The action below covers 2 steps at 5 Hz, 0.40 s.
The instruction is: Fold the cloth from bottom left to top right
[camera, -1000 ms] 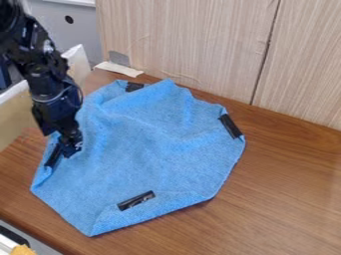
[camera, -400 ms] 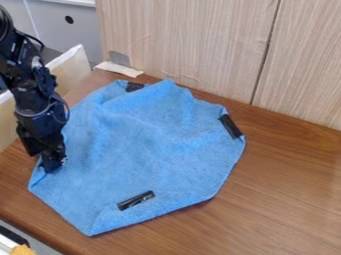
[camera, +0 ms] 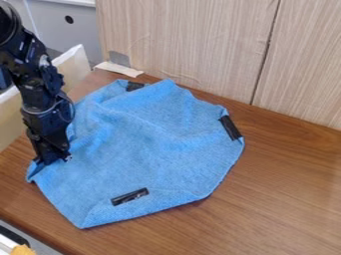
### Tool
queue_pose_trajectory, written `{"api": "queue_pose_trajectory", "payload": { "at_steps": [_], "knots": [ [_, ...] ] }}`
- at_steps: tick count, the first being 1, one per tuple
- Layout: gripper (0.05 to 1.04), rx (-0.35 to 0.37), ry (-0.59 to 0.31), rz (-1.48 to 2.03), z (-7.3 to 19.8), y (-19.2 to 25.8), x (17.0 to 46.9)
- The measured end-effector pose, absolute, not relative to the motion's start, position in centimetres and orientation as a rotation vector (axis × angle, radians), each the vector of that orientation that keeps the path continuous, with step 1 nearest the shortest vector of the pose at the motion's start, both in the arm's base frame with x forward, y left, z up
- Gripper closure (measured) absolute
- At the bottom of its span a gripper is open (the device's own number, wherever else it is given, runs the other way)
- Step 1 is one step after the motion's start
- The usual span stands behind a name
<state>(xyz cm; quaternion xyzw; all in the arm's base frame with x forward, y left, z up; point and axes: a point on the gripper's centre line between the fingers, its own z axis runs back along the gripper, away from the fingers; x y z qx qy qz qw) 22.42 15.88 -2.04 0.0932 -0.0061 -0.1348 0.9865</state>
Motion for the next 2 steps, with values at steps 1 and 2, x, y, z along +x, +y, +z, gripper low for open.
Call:
{"api": "queue_pose_trajectory", "payload": {
  "at_steps": [1,2],
  "knots": [
    [0.986,0.186,-0.014,-0.259,-1.93,15.77,22.19],
    [0.998,0.176,-0.017,-0.25,-1.74,15.42,21.8]
  ]
}}
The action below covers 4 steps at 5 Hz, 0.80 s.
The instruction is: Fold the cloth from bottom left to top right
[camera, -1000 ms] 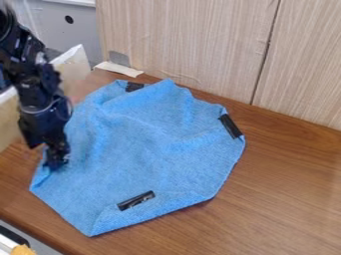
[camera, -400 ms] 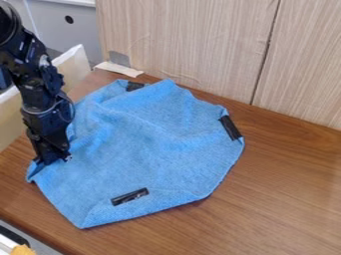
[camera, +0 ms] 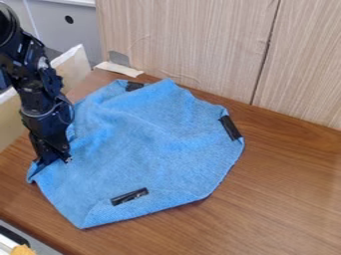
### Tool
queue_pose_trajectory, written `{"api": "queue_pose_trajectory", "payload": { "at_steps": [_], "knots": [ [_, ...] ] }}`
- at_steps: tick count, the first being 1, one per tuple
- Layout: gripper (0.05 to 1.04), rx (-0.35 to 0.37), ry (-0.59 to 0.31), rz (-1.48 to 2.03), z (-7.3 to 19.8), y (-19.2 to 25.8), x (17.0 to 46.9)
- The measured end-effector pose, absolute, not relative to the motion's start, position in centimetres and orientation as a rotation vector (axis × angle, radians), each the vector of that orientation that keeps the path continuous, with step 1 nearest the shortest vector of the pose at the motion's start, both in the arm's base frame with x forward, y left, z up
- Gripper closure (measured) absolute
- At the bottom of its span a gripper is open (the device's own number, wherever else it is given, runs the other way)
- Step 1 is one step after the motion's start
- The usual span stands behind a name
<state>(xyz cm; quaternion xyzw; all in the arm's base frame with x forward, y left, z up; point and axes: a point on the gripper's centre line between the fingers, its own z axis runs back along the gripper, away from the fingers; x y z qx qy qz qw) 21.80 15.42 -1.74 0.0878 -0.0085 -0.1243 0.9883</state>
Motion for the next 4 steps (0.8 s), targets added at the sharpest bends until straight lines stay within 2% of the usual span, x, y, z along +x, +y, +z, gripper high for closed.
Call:
{"api": "queue_pose_trajectory", "payload": {
  "at_steps": [1,2,4],
  "knots": [
    [0.998,0.184,-0.05,-0.233,-0.1,15.4,22.1],
    [0.998,0.19,-0.11,-0.246,2.5,13.7,23.8],
    [0.998,0.215,-0.251,-0.404,7.0,6.9,29.5]
  ]
}}
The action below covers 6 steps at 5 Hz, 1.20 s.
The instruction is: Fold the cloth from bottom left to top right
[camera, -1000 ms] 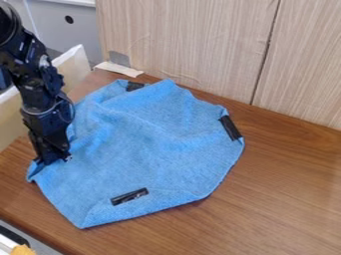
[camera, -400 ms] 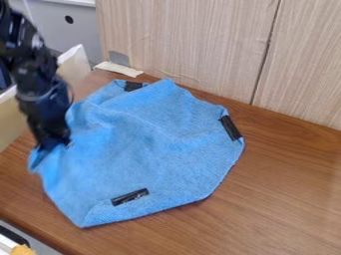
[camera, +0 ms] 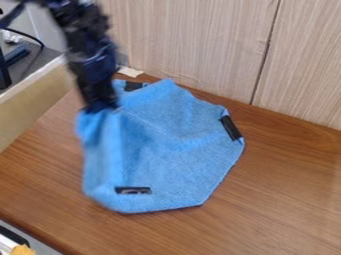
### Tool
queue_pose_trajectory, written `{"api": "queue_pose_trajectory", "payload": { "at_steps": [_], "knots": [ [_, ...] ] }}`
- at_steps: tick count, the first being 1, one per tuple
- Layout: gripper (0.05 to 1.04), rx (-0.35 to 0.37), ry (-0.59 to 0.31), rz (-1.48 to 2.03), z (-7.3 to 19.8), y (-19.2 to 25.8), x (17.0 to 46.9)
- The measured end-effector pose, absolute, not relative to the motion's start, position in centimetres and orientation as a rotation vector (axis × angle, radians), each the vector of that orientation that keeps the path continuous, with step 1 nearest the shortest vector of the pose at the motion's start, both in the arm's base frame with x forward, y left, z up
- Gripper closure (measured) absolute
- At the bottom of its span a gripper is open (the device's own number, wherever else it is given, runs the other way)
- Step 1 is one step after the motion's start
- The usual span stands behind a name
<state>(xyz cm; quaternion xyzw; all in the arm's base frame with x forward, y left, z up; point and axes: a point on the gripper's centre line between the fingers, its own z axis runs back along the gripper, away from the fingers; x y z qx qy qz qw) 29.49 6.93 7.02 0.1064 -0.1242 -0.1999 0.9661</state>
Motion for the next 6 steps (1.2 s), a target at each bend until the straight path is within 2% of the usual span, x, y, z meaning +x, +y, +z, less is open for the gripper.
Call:
{"api": "queue_pose_trajectory", "payload": {
  "at_steps": [1,2,3,4,5,6],
  "knots": [
    [0.998,0.213,-0.275,-0.53,7.1,3.0,32.4],
    [0.998,0.202,-0.263,-0.629,5.6,-0.5,33.9],
    [0.998,0.17,-0.204,-0.709,2.1,-2.9,34.4],
    [0.998,0.144,-0.183,-0.75,-0.1,-4.1,34.7],
    [0.968,0.134,-0.169,-0.775,-1.3,-4.4,35.1],
    [0.784,0.134,-0.153,-0.775,-1.2,-4.4,35.1]
  ]
}}
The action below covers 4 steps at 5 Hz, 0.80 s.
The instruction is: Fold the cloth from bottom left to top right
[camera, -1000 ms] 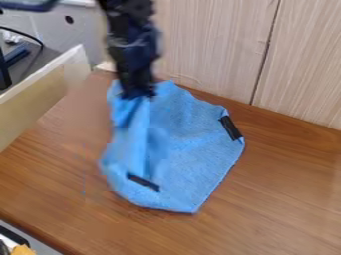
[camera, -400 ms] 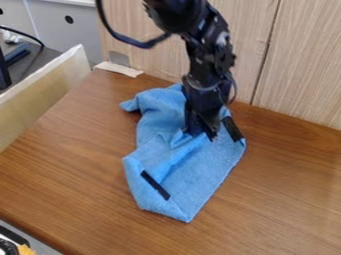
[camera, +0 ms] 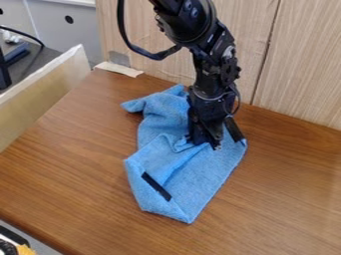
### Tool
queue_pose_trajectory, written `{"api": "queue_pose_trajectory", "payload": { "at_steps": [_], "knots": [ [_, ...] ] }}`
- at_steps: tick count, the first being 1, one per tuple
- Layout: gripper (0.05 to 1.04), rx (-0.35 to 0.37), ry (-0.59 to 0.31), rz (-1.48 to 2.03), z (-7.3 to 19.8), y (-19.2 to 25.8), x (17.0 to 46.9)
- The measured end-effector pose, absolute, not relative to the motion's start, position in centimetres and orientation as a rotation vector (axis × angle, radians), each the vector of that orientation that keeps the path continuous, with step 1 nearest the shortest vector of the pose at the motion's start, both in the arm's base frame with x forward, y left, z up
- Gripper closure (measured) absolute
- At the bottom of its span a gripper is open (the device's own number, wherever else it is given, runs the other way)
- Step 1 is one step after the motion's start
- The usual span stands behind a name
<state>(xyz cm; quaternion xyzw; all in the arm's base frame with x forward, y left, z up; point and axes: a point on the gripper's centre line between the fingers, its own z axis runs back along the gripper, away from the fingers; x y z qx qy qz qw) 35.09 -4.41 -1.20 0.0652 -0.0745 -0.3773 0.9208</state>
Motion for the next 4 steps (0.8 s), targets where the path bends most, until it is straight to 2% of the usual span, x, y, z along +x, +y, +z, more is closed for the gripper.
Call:
{"api": "queue_pose_trajectory", "payload": {
  "at_steps": [2,3,4],
  "knots": [
    [0.199,0.142,-0.134,-0.776,-1.4,-4.1,34.6],
    [0.072,0.147,-0.145,-0.79,-0.6,-4.1,34.6],
    [0.075,0.153,-0.159,-0.801,0.7,-4.1,34.5]
  ]
}}
